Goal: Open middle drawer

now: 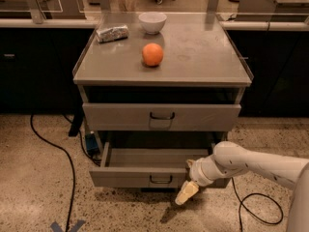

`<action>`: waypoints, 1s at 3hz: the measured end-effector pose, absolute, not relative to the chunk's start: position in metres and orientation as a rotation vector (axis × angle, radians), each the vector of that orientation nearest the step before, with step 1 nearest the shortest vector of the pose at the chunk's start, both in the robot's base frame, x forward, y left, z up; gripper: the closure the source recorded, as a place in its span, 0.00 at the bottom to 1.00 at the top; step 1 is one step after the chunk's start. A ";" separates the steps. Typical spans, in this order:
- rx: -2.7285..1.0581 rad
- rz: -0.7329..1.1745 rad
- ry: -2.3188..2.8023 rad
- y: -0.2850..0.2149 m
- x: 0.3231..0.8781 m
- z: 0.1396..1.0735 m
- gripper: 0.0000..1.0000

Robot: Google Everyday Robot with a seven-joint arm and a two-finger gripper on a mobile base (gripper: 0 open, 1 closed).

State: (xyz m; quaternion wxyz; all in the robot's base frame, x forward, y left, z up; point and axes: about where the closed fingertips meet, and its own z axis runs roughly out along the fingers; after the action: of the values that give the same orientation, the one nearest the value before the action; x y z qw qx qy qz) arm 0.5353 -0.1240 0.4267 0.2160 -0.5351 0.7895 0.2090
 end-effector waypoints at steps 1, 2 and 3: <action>-1.448 0.688 2.178 -0.126 0.519 0.419 0.00; -1.448 0.690 2.178 -0.126 0.518 0.422 0.00; -1.459 0.763 2.199 -0.129 0.488 0.425 0.00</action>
Offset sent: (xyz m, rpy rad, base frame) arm -0.0579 -0.0081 -0.0202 0.1296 0.1501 0.0262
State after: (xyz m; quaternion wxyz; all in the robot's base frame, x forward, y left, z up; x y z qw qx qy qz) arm 0.4877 -0.1286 0.4246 0.1962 -0.5209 0.7849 0.2722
